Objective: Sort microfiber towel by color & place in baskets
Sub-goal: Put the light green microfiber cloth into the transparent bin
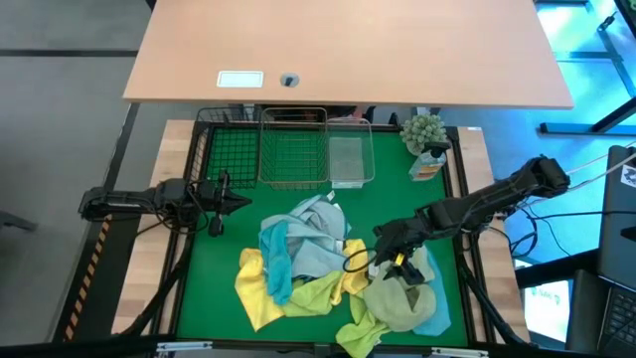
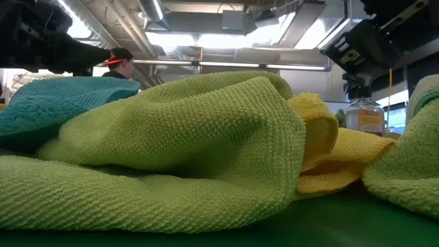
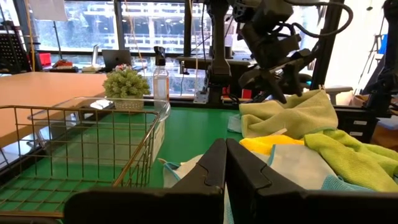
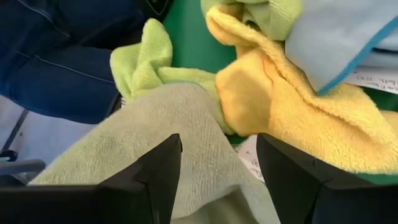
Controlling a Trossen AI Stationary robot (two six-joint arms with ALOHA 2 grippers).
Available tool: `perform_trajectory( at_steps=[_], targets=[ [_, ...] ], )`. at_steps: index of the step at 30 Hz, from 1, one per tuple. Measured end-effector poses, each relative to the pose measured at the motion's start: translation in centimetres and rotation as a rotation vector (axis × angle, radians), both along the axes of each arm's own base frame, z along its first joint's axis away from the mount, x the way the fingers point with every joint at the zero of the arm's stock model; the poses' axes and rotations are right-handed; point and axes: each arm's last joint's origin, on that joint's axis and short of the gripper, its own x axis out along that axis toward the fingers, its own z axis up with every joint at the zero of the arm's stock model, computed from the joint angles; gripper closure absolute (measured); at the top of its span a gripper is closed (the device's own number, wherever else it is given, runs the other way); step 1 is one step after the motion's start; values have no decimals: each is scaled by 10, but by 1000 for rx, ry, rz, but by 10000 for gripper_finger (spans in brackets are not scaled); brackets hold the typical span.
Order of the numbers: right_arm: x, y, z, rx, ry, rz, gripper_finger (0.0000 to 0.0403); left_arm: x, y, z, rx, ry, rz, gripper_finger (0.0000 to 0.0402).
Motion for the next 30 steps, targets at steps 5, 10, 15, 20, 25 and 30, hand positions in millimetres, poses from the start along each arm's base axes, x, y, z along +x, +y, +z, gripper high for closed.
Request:
perform_trajectory(
  at_steps=[5, 10, 15, 20, 25, 30],
  targets=[
    [-2, -1, -2, -12, 32, -2, 194, 0, 0, 0, 0, -1, 0, 401],
    [-2, -1, -7, -28, 69, -3, 194, 0, 0, 0, 0, -1, 0, 401],
    [3, 1, -18, -43, 113, 0, 194, 0, 0, 0, 0, -1, 0, 401],
    [7, 3, -26, -50, 127, 28, 194, 0, 0, 0, 0, -1, 0, 401],
    [7, 3, -27, -57, 121, 50, 195, 0, 0, 0, 1, 0, 0, 401],
    [6, 3, -27, -52, 124, 55, 234, 0, 0, 0, 1, -1, 0, 401]
  ],
)
